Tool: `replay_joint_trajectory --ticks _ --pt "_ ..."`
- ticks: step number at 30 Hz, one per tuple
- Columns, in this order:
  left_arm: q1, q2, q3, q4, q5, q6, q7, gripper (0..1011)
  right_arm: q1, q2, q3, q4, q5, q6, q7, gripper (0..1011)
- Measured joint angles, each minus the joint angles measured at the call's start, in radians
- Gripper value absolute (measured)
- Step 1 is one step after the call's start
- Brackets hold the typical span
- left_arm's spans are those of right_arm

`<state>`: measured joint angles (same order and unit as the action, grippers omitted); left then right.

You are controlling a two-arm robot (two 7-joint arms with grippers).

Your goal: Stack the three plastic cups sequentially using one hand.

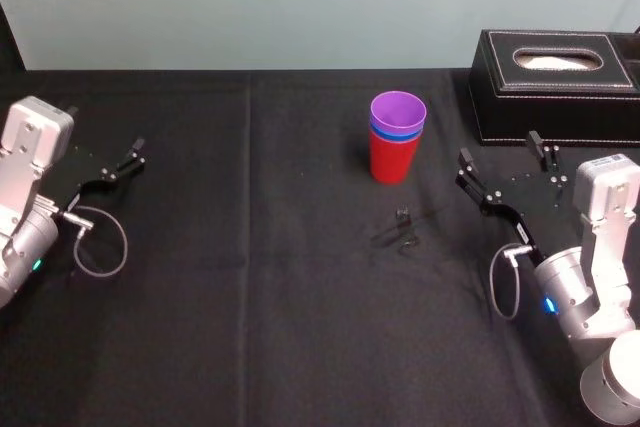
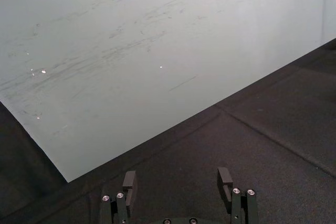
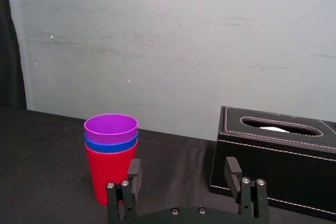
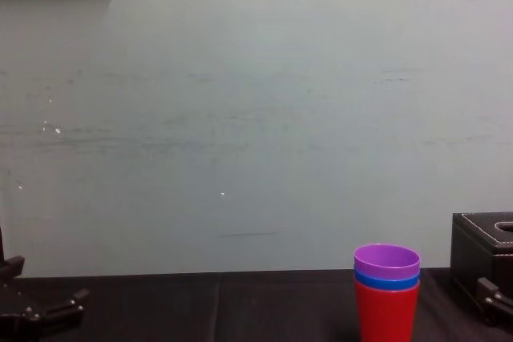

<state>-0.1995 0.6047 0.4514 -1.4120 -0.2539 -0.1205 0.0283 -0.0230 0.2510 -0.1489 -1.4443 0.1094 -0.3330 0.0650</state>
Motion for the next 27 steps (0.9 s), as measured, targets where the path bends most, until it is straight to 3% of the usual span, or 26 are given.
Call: replay_joint_trajectory --ticks 27 --pt "0.000 0.000 0.000 0.000 0.000 0.000 0.000 1005 0.000 0.002 -0.004 -0.008 -0.001 0.010 -0.003 1002"
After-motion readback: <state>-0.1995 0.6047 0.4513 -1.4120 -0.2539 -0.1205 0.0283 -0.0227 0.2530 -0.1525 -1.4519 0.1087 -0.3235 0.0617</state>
